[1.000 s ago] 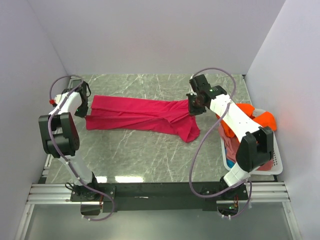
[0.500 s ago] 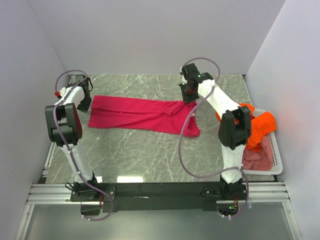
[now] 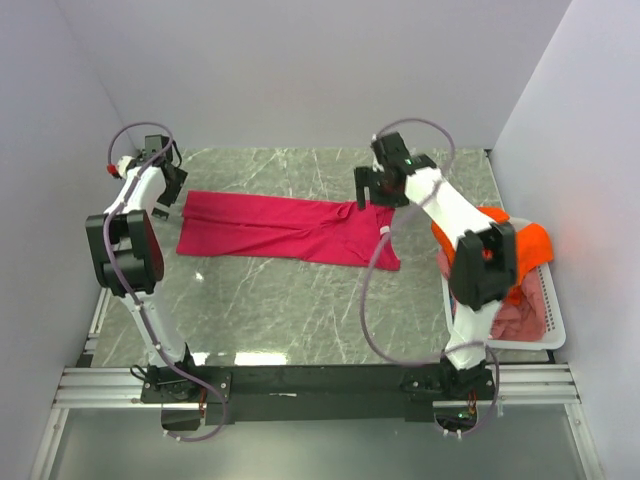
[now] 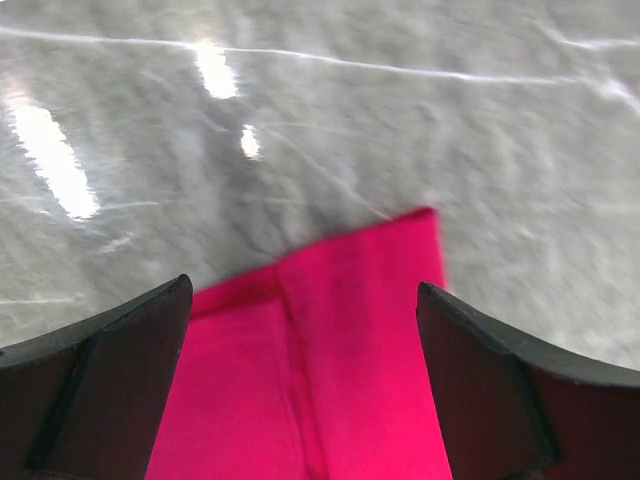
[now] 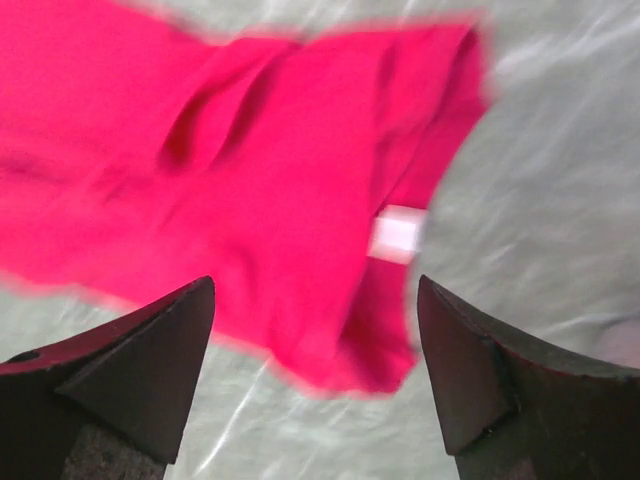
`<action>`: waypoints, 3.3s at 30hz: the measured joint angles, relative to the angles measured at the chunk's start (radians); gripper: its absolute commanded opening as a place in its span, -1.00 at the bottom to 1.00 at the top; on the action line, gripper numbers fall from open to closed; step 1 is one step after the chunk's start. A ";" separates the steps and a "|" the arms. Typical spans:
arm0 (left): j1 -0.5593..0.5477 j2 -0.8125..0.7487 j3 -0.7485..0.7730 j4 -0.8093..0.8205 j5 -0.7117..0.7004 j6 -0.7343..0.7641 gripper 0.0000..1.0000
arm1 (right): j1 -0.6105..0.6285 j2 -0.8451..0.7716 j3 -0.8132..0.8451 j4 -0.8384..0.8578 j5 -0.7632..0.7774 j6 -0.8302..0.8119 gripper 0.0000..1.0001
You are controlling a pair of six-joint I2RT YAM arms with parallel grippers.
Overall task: Fold and stack the t-shirts
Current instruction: Fold the tshirt
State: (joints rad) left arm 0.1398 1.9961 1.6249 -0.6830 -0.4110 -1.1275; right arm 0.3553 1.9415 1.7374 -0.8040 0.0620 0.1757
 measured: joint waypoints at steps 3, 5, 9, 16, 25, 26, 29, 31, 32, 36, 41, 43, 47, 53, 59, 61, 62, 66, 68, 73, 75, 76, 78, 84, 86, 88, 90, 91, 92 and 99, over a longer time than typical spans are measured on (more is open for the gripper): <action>-0.019 -0.023 0.003 0.026 0.020 0.040 0.99 | 0.005 -0.179 -0.232 0.102 -0.125 0.067 0.81; -0.040 -0.018 0.018 0.037 0.040 0.069 0.99 | 0.017 -0.263 -0.348 0.158 -0.198 0.107 0.82; -0.085 0.043 0.093 0.045 0.092 0.121 0.99 | 0.072 -0.285 -0.450 0.229 -0.287 0.172 0.83; -0.115 0.157 0.126 0.067 0.145 0.178 0.99 | 0.097 -0.131 -0.451 0.249 -0.262 0.245 0.84; -0.119 -0.023 -0.254 0.160 0.177 0.198 0.99 | 0.047 0.106 -0.229 0.175 -0.202 0.262 0.84; -0.127 -0.081 -0.336 0.167 0.185 0.182 0.99 | 0.040 0.144 -0.178 0.166 -0.200 0.251 0.84; -0.197 -0.291 -0.609 0.183 0.193 0.136 0.99 | 0.021 0.258 0.005 0.119 -0.185 0.193 0.84; -0.306 -0.436 -0.763 0.171 0.217 0.107 0.99 | 0.010 0.375 0.198 0.083 -0.192 0.132 0.84; -0.380 -0.501 -0.827 0.163 0.235 0.093 0.99 | 0.008 0.442 0.315 0.066 -0.201 0.099 0.84; -0.612 -0.637 -0.914 0.054 0.359 0.059 0.99 | -0.002 0.651 0.687 0.094 -0.278 -0.014 0.90; -0.726 -0.682 -0.858 -0.073 0.407 0.068 0.99 | 0.001 0.557 0.512 0.269 -0.357 -0.059 0.94; -0.752 -0.711 -0.795 -0.106 0.414 0.077 0.99 | 0.005 0.517 0.476 0.304 -0.372 -0.064 0.94; -0.756 -0.761 -0.725 -0.117 0.381 0.090 0.99 | 0.026 0.488 0.537 0.340 -0.346 -0.062 0.94; -0.645 -0.763 -0.722 -0.149 0.276 0.086 0.99 | 0.121 0.329 0.388 0.339 -0.238 0.013 0.94; -0.349 -0.780 -0.782 -0.071 0.250 0.094 0.99 | 0.349 0.129 0.065 0.305 -0.130 0.144 0.94; -0.285 -0.780 -0.801 -0.055 0.241 0.094 0.99 | 0.435 0.099 -0.018 0.304 -0.142 0.180 0.94; -0.265 -0.780 -0.810 -0.045 0.243 0.093 0.99 | 0.473 0.093 -0.048 0.306 -0.151 0.193 0.94; -0.205 -0.781 -0.863 0.018 0.277 0.086 0.99 | 0.564 0.092 -0.116 0.300 -0.173 0.216 0.94; -0.197 -0.781 -0.884 0.037 0.295 0.082 0.99 | 0.579 0.092 -0.134 0.305 -0.184 0.229 0.94; -0.195 -0.784 -0.890 0.052 0.302 0.072 0.99 | 0.567 0.092 -0.198 0.323 -0.212 0.239 0.93; -0.195 -0.797 -0.893 0.060 0.304 0.072 0.99 | 0.562 0.093 -0.220 0.322 -0.214 0.239 0.93; -0.195 -0.808 -0.899 0.069 0.304 0.072 0.99 | 0.558 0.093 -0.231 0.323 -0.214 0.239 0.93; -0.195 -0.834 -0.908 0.074 0.305 0.072 0.99 | 0.550 0.093 -0.259 0.332 -0.214 0.239 0.93; -0.195 -0.878 -0.914 0.076 0.310 0.084 0.99 | 0.509 0.026 -0.398 0.413 -0.231 0.237 0.93; -0.196 -0.888 -0.916 0.077 0.311 0.091 0.99 | 0.478 -0.008 -0.455 0.438 -0.241 0.242 0.93; -0.201 -0.899 -0.919 0.073 0.311 0.095 0.99 | 0.443 -0.042 -0.502 0.451 -0.243 0.246 0.93; -0.210 -0.908 -0.921 0.073 0.310 0.096 0.99 | 0.398 -0.072 -0.547 0.465 -0.248 0.246 0.93; -0.215 -0.912 -0.923 0.073 0.311 0.097 0.99 | 0.376 -0.085 -0.565 0.473 -0.253 0.246 0.93; -0.220 -0.915 -0.925 0.072 0.311 0.098 0.99 | 0.355 -0.095 -0.580 0.481 -0.261 0.246 0.93; -0.241 -0.915 -0.938 0.058 0.310 0.098 0.99 | 0.346 -0.098 -0.565 0.449 -0.262 0.213 0.95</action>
State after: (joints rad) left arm -0.1017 1.0813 0.6865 -0.6250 -0.1013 -1.0290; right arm 0.7010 1.8435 1.1721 -0.3550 -0.2001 0.3889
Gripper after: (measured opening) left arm 0.994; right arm 0.972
